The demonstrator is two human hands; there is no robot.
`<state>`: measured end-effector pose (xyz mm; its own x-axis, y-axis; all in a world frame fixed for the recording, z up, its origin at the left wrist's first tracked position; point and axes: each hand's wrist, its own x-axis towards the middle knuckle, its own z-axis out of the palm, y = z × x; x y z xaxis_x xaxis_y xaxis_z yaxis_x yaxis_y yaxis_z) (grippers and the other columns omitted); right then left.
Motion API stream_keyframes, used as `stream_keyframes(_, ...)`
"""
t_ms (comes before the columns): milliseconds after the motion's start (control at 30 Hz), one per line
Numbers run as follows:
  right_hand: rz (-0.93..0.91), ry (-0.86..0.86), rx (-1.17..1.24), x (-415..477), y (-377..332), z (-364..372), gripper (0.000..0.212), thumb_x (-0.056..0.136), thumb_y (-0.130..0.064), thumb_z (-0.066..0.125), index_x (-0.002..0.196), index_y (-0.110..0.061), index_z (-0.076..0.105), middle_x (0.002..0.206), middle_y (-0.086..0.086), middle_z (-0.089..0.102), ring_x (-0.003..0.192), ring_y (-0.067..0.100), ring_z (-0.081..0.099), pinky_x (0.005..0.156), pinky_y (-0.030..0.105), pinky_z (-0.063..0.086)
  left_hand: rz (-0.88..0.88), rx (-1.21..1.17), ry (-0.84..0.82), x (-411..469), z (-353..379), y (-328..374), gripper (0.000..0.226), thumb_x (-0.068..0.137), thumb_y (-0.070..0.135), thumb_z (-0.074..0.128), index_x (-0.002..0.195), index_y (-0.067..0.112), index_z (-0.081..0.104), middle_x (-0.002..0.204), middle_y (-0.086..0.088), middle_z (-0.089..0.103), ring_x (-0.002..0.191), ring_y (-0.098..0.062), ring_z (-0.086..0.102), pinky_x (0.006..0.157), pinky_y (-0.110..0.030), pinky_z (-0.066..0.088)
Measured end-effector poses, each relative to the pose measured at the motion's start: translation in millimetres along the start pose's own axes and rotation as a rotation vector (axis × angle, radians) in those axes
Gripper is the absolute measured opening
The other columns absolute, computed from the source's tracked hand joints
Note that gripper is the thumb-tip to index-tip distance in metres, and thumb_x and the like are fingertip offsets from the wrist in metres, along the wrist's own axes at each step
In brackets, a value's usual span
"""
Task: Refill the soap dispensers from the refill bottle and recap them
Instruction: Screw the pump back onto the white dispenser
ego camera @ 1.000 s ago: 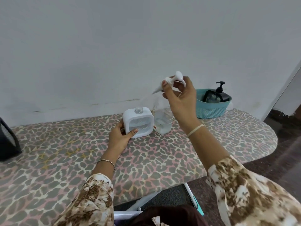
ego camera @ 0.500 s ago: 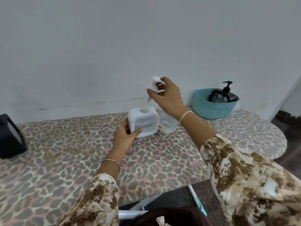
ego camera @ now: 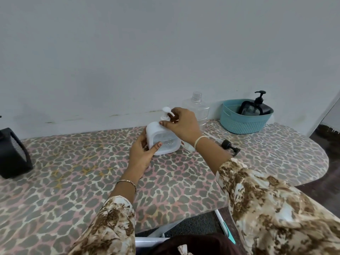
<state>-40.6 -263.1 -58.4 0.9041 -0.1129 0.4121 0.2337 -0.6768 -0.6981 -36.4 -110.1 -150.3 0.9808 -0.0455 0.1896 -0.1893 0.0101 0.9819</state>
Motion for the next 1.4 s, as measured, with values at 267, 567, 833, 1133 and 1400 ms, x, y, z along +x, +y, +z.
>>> stream_keyframes(267,-0.086,0.04,0.045,-17.5,-2.2,21.0,0.049,0.09,-0.035,0.063,0.129,-0.014,0.043,0.117,0.002,0.06,0.107,0.018,0.056,0.084,0.026,0.044,0.007,0.003,-0.048,3.0,-2.5,-4.8,0.069,0.08,0.02,0.078,0.141,0.023,0.045,0.126,0.004,0.062,0.115,-0.012,0.06,0.098,-0.035,0.05)
stream_keyframes(567,-0.005,0.308,0.113,-37.2,0.6,31.5,0.044,0.087,-0.031,0.065,0.124,-0.017,0.046,0.104,-0.003,0.06,0.102,0.015,0.055,0.087,0.029,0.045,-0.01,0.006,-0.071,2.5,-3.8,-5.1,0.068,0.083,0.018,0.074,0.143,0.02,0.043,0.127,0.002,0.062,0.115,-0.014,0.06,0.099,-0.038,0.05)
stream_keyframes(833,-0.062,0.213,0.102,-33.8,-2.0,36.5,0.035,0.095,-0.016,0.053,0.129,-0.014,0.045,0.122,0.001,0.058,0.113,0.018,0.05,0.097,0.032,0.041,-0.012,0.109,-0.085,0.5,-4.2,-1.2,0.063,0.085,0.024,0.072,0.141,0.022,0.042,0.126,0.002,0.06,0.117,-0.015,0.057,0.1,-0.036,0.048)
stream_keyframes(1133,-0.041,0.233,0.158,-35.7,-3.8,38.0,0.042,0.093,-0.028,0.057,0.13,-0.017,0.042,0.124,-0.004,0.056,0.12,0.016,0.047,0.103,0.033,0.039,-0.011,0.222,-0.17,-0.1,-15.0,7.6,0.068,0.087,0.026,0.068,0.146,0.015,0.036,0.128,0.002,0.058,0.113,-0.009,0.055,0.077,-0.009,0.048)
stream_keyframes(1400,0.065,0.328,0.187,-35.3,-6.4,30.9,0.065,0.074,-0.036,0.078,0.123,-0.021,0.039,0.096,-0.012,0.058,0.103,0.012,0.05,0.086,0.024,0.038,0.013,0.228,-0.124,-4.2,-14.1,4.7,0.06,0.086,0.025,0.07,0.139,0.016,0.045,0.123,0.004,0.06,0.113,-0.012,0.057,0.086,-0.021,0.049)
